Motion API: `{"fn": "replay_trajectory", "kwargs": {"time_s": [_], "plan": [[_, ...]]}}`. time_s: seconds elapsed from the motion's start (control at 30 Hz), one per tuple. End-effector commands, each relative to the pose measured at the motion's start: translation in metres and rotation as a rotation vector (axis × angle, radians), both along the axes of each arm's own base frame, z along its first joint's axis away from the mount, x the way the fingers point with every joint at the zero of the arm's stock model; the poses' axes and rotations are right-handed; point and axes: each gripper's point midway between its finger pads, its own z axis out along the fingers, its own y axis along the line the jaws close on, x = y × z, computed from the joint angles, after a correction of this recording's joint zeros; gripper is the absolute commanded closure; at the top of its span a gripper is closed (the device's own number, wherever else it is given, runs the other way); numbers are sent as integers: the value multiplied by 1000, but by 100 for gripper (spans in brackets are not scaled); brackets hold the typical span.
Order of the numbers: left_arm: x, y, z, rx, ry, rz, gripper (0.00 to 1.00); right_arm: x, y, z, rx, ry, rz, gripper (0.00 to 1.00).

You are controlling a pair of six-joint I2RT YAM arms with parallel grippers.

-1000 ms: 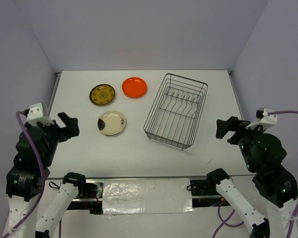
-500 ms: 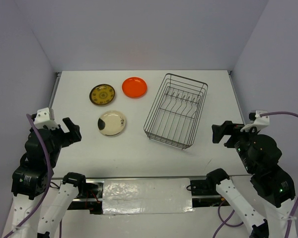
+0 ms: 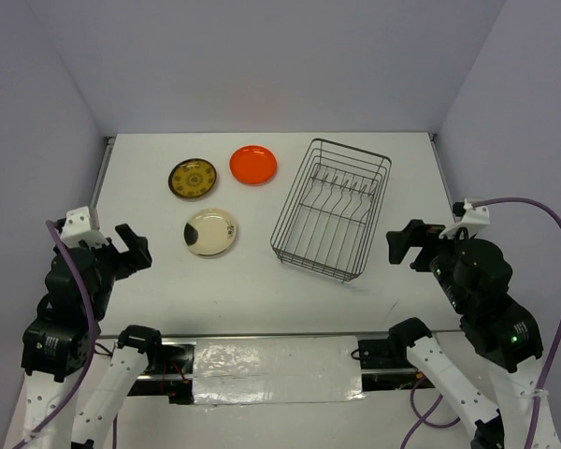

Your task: Unload the plates from the dish rack

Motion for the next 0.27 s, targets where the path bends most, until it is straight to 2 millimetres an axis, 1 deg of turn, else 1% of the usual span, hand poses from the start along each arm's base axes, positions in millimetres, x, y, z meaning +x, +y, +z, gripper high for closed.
{"fn": "replay_trajectory", "kwargs": {"time_s": [0.0, 0.23], "plan": [[1, -3, 17, -18, -90, -16, 0, 10, 9, 8, 31, -29, 17, 0], [0, -3, 24, -12, -146, -28, 1, 13, 6, 6, 39, -23, -12, 0]]}}
